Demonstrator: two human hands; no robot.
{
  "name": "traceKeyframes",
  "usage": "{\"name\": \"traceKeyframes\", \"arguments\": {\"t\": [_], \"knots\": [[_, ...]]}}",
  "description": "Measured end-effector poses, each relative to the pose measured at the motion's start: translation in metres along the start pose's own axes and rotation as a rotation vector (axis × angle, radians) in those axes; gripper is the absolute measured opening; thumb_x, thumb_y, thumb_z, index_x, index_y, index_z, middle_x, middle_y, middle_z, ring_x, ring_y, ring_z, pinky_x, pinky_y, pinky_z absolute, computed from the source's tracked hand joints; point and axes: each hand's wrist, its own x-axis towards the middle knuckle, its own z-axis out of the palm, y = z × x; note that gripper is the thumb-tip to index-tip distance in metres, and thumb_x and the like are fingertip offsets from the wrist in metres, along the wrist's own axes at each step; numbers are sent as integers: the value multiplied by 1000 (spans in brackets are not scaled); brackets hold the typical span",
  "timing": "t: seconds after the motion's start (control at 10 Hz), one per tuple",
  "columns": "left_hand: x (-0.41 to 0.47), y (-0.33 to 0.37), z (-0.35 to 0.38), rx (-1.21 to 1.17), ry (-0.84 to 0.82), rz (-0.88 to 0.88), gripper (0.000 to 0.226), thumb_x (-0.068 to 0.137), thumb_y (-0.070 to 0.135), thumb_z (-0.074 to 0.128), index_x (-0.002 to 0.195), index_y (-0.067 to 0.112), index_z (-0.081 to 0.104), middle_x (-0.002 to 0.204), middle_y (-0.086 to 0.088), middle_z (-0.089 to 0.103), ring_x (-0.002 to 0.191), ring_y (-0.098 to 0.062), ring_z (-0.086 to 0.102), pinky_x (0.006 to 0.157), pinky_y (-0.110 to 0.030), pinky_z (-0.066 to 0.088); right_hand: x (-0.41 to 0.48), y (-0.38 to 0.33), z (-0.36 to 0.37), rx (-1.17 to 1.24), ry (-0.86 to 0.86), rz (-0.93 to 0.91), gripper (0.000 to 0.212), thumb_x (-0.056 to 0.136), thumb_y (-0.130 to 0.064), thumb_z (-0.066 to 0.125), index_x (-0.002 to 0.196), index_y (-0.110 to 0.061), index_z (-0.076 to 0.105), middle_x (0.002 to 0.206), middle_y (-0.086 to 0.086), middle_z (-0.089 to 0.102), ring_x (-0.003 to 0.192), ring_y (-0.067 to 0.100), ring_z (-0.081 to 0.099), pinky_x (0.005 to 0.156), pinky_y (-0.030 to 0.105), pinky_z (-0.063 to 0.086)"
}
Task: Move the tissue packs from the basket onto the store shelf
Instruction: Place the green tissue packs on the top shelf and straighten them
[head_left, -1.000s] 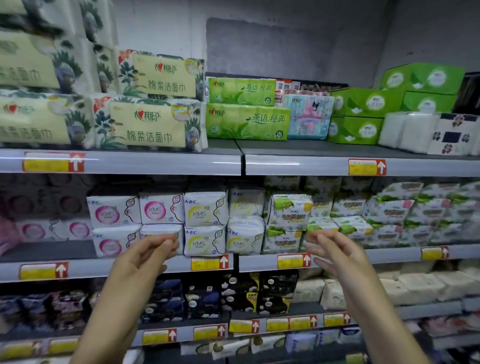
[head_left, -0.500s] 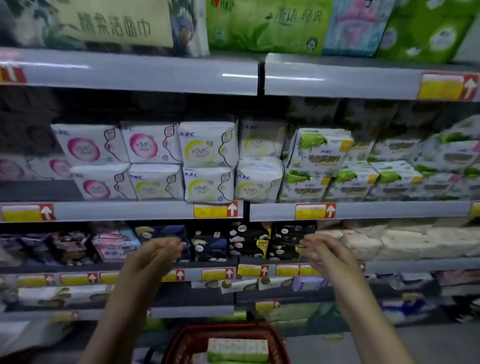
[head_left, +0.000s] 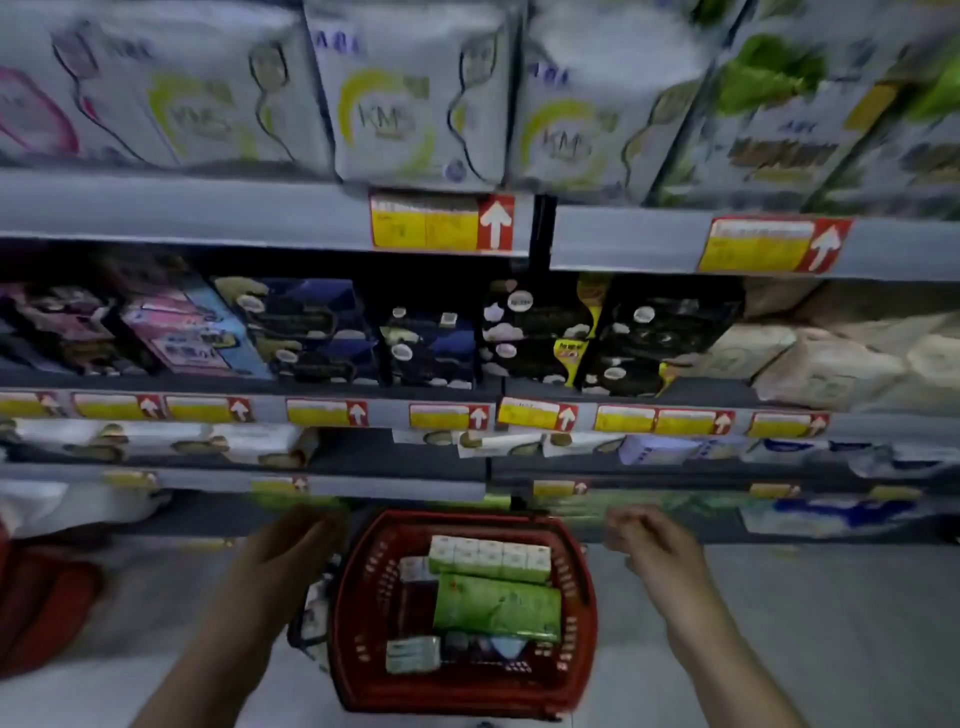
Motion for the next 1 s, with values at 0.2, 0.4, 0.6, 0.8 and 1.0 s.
{"name": "traceKeyframes", "arguments": {"t": [0.2, 0.4, 0.6, 0.8, 1.0], "knots": [[44, -80, 33, 52, -3, -107, 10, 93, 21, 60, 90, 21, 70, 98, -9, 73, 98, -30, 67, 87, -45, 51, 42, 107, 34, -83, 25, 57, 20, 92, -11, 52, 80, -21, 64, 90, 2, 68, 91, 26, 64, 77, 34, 44], [81, -156, 76, 92, 44, -134, 10, 92, 12, 60, 89, 19, 67, 93, -11, 71, 92, -32, 65, 89, -48, 49, 91, 200, 76, -202, 68, 76, 14, 89, -9, 55, 86, -21, 60, 93, 3, 67, 93, 27, 62, 81, 34, 47], [94, -220, 90, 80, 123, -103, 20, 96, 9, 51, 90, 24, 63, 92, -5, 69, 83, -25, 66, 71, -36, 51, 126, 281, 103, -422, 57, 13, 35, 88, -8, 59, 122, -14, 56, 108, -3, 62, 99, 21, 60, 82, 25, 42], [125, -281, 94, 106, 187, -197, 17, 93, 6, 55, 92, 19, 66, 92, -11, 69, 88, -32, 65, 82, -41, 52, 178, 345, 125, -794, -72, -63, 67, 80, -12, 68, 140, -11, 40, 134, 9, 55, 122, 28, 52, 102, 33, 40], [152, -318, 97, 103, 284, -193, 22, 91, -4, 52, 86, 12, 65, 81, -2, 66, 66, -5, 63, 46, -4, 44, 242, 365, 166, -987, -172, -56, 77, 81, -22, 67, 145, -10, 27, 142, 15, 44, 129, 29, 41, 102, 32, 39]]}}
